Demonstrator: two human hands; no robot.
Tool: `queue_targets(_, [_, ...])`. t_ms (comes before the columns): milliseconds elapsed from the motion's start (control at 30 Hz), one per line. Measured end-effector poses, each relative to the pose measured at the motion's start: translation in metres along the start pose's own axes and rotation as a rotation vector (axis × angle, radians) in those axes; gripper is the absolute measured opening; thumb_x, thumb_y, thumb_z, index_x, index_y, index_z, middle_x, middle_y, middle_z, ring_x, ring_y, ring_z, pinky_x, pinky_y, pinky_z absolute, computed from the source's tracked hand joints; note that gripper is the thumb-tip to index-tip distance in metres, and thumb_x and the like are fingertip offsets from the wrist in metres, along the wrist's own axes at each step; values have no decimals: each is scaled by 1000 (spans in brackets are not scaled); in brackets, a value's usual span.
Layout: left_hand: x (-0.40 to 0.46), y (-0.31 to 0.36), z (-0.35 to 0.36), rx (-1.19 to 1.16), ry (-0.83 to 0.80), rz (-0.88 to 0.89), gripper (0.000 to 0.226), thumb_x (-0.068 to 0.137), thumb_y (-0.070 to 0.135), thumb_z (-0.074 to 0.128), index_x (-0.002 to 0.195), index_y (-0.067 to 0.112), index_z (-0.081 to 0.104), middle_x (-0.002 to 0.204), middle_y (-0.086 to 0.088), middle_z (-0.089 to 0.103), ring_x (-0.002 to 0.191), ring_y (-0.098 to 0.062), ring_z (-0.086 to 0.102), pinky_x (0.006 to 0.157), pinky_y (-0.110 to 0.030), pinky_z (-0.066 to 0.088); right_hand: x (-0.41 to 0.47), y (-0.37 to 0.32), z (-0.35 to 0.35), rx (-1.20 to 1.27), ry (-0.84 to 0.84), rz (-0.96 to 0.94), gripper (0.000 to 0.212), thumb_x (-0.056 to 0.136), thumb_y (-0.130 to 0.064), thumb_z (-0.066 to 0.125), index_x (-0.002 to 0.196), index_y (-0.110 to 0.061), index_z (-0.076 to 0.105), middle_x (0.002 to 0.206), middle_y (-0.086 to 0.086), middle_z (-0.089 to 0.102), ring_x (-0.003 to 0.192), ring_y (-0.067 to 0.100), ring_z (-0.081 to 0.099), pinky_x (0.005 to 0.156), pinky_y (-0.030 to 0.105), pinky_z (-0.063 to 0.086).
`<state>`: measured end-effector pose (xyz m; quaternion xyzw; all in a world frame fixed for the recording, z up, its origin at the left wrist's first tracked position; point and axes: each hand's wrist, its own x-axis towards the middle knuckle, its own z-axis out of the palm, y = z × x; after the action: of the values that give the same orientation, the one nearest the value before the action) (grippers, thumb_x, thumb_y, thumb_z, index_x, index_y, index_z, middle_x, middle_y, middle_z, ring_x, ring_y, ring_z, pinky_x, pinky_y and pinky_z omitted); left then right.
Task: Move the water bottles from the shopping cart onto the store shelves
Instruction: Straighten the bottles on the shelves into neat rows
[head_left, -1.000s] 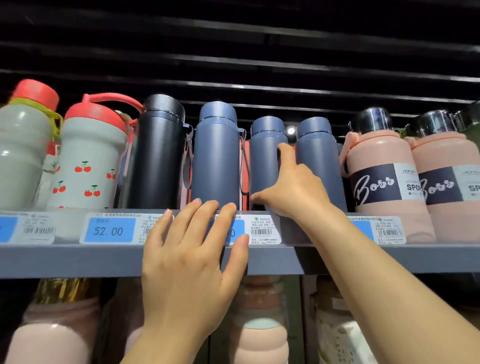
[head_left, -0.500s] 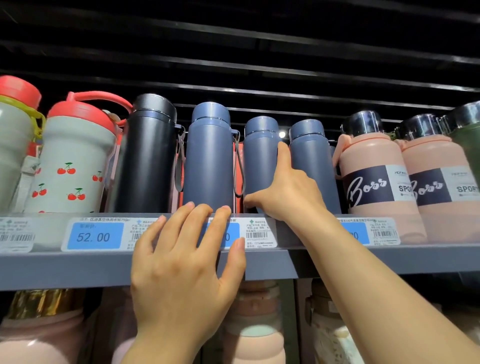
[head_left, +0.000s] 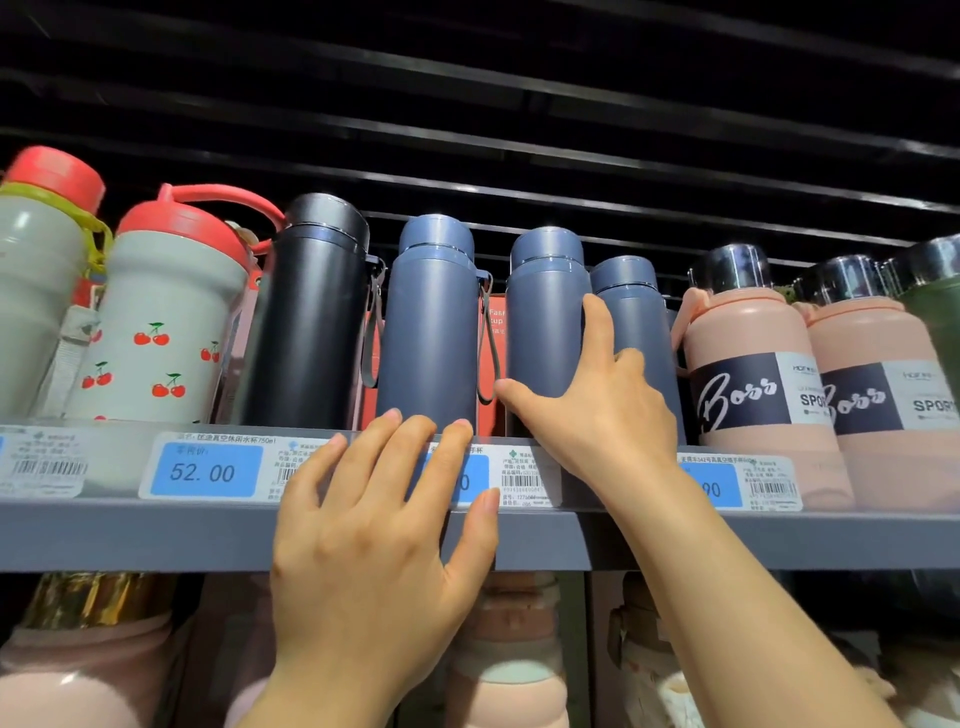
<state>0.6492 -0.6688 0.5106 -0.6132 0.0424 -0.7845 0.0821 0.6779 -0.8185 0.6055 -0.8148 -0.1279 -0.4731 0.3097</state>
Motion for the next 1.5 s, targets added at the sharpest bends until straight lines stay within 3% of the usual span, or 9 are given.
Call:
queue_targets(167, [0,0,0,-8,-5,-18,46,93,42,41,118,18,71,116,-3,69,115,-25,63,97,-44,41,2,2,2,19,21,-13,95,80,-55,58,148,-36,-5,117,7,58,102,33,59,74,37,39])
queue_targets(333, [0,1,-1,2,-17,-16,45,93,42,43,117,17,71,116,-5,69,114,-27,63,96,-45,41,-1,-1,1,23,7,20,107,71,-72,64,147,-39,-4,133,8,41,113,34,54,78,40,42])
queue_targets(467, [0,1,-3,-3,-30,-23,45,94,42,41,118,17,71,116,-5,68,114,-27,63,97,-45,41,-1,0,2,7,26,4,108,71,-75,62,147,-38,-5,135,8,40,117,34,51,83,41,43])
queue_targets(667, [1,2,-7,-9,-84,-35,46,93,43,40,119,18,69,117,-4,67,116,-26,61,98,-44,38,-2,4,2,76,67,-41,90,78,-53,57,146,-37,1,108,2,60,84,27,51,72,36,38])
queue_targets(767, [2,3,-8,-6,-104,-38,47,93,43,40,120,18,68,118,-4,67,117,-26,60,98,-44,37,-1,5,4,64,79,-33,94,78,-57,61,147,-36,0,119,7,54,101,31,56,73,36,37])
queue_targets(933, [1,3,-9,-6,-112,-39,47,94,43,39,120,17,69,118,-4,67,117,-26,60,99,-45,38,-1,4,0,45,89,-12,110,69,-71,67,149,-35,1,135,8,39,121,32,47,85,40,42])
queue_targets(1200, [2,2,-10,-7,-129,-45,47,94,43,39,121,18,68,119,-3,66,119,-25,58,100,-43,36,1,7,3,86,86,-39,92,77,-53,59,147,-37,1,122,5,54,108,32,56,79,39,40])
queue_targets(1500, [1,3,-8,10,-111,-43,48,95,43,37,121,17,68,119,-4,66,119,-25,58,99,-44,36,2,9,2,62,63,-63,93,79,-60,63,147,-35,4,126,6,53,112,33,55,80,40,41])
